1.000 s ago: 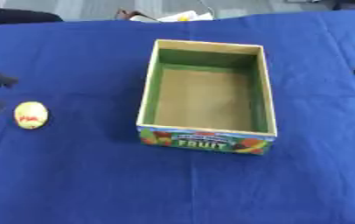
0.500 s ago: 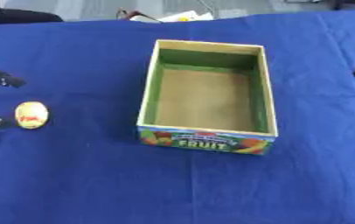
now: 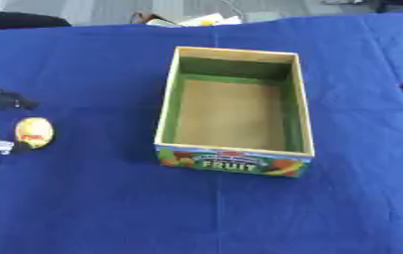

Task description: Pick up objects on the table and place them in the box.

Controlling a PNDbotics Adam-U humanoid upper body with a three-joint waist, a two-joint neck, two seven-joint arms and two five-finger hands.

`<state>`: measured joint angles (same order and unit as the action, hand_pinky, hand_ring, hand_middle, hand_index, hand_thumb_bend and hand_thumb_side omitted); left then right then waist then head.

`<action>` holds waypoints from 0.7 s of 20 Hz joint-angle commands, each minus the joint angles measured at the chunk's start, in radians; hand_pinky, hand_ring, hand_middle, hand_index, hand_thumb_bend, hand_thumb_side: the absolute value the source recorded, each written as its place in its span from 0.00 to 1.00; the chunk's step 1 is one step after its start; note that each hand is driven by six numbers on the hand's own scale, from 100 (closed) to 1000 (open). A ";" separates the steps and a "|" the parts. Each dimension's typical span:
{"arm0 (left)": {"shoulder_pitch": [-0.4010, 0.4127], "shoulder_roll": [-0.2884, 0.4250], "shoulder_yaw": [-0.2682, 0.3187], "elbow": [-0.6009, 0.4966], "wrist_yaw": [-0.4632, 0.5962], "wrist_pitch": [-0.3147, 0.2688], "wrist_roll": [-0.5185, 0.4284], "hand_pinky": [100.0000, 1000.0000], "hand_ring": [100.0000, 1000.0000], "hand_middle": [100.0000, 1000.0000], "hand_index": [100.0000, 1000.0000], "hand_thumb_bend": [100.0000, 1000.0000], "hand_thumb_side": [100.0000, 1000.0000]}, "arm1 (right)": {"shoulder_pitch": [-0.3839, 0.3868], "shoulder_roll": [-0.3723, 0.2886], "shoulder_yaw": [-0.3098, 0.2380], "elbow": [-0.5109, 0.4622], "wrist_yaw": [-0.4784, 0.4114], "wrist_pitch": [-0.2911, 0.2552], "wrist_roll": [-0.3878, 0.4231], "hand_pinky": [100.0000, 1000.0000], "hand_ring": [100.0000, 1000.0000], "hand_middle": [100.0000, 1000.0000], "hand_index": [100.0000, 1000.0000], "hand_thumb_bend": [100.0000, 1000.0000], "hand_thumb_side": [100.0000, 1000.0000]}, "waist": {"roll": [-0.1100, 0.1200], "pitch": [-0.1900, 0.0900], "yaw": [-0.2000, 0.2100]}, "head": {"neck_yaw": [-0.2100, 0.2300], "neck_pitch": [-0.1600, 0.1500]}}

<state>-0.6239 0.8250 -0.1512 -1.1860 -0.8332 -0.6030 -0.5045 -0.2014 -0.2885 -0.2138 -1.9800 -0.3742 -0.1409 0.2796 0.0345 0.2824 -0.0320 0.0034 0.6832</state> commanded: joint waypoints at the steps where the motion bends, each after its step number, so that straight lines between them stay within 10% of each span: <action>1: -0.021 0.018 0.001 0.004 -0.032 -0.033 -0.025 0.62 0.79 0.76 1.00 0.41 1.00 | -0.005 -0.008 0.000 -0.020 0.008 0.001 0.003 0.52 0.76 0.50 0.83 0.00 1.00 | 0.001 -0.015 -0.002 | 0.003 -0.011; 14: -0.020 0.021 -0.014 0.012 -0.188 -0.039 0.057 0.55 0.76 0.72 0.90 0.46 1.00 | -0.004 -0.006 0.001 -0.020 0.012 0.004 0.007 0.52 0.76 0.50 0.84 0.00 1.00 | 0.002 -0.013 -0.002 | 0.009 -0.011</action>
<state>-0.6322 0.8082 -0.1719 -1.1610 -1.0042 -0.6345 -0.4509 -0.2014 -0.2859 -0.2115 -1.9800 -0.3699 -0.1359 0.2847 0.0353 0.2834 -0.0358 0.0073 0.6827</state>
